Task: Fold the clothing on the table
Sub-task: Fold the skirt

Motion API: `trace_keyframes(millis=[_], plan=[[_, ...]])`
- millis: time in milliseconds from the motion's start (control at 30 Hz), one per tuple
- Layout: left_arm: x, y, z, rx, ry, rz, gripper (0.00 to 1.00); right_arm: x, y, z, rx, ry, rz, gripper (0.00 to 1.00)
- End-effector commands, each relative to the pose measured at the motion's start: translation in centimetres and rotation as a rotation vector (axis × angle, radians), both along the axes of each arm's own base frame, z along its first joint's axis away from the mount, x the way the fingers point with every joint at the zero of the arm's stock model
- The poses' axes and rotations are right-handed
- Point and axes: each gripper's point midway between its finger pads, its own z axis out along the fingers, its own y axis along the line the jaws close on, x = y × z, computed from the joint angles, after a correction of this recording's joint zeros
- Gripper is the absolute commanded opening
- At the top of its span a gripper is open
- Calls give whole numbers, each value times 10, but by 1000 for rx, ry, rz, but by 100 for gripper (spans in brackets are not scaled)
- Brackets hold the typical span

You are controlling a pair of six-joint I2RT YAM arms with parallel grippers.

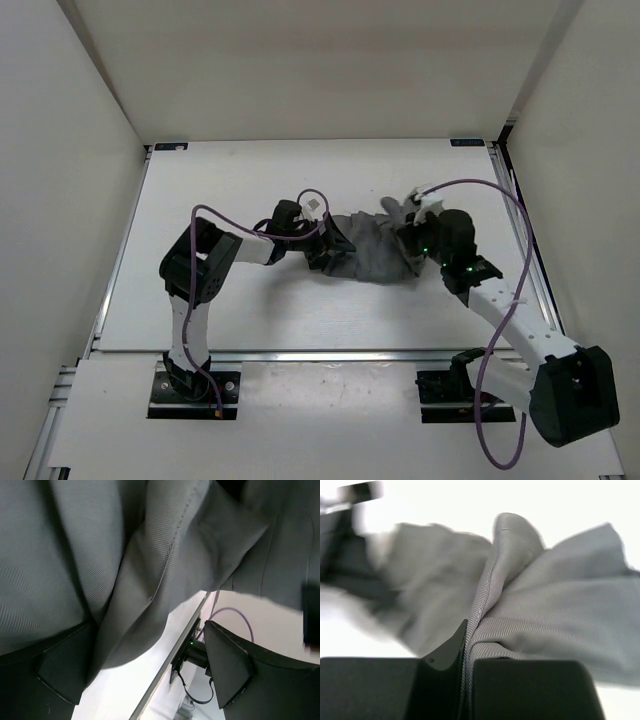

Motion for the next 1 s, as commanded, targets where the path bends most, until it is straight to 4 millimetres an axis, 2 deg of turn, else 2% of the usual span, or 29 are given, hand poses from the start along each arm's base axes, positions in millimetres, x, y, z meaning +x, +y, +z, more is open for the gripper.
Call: trace_keyframes(millis=[0,100,200,333,433,467,600,667,700,733,767,800,833,867,900,933,967], plan=[[-16,-8,-37,70,57,-29,99,-2,52,31,-145,-221,272,0],[-16,-8,-38,52,55,-15,99,-20,87,19,-218,-254,456,0],[-19,-2,-42,40,62,-6,99,-31,108,2,-293,-258,565,0],[-23,6,-44,19,74,15,98,-32,114,-26,-319,-196,587,0],[-26,8,-43,-2,79,25,99,-34,122,-30,-359,-223,614,0],[-28,9,-44,-6,87,28,99,-40,126,-41,-402,-218,655,0],[-24,15,-32,-66,101,63,99,-59,134,-67,-525,-220,777,0],[-20,31,-20,-72,93,112,99,-66,133,-77,-568,-221,815,3],[-13,43,-18,-58,78,150,99,-66,131,-81,-589,-219,827,7],[-15,55,-12,-33,69,184,99,-67,130,-83,-599,-218,836,12],[-9,71,-1,-9,31,235,99,-67,130,-86,-603,-214,847,30],[-6,86,0,11,13,264,99,-66,128,-87,-624,-217,853,58],[-2,97,12,34,-22,296,99,-68,129,-87,-645,-237,889,72],[0,117,17,58,-38,340,99,-68,131,-83,-664,-275,908,96],[6,130,26,64,-61,375,98,-68,131,-80,-663,-289,908,99],[9,144,26,76,-58,407,99,-64,138,-55,-620,-370,891,100],[7,147,33,65,-67,406,99,-58,142,-26,-531,-420,853,99]])
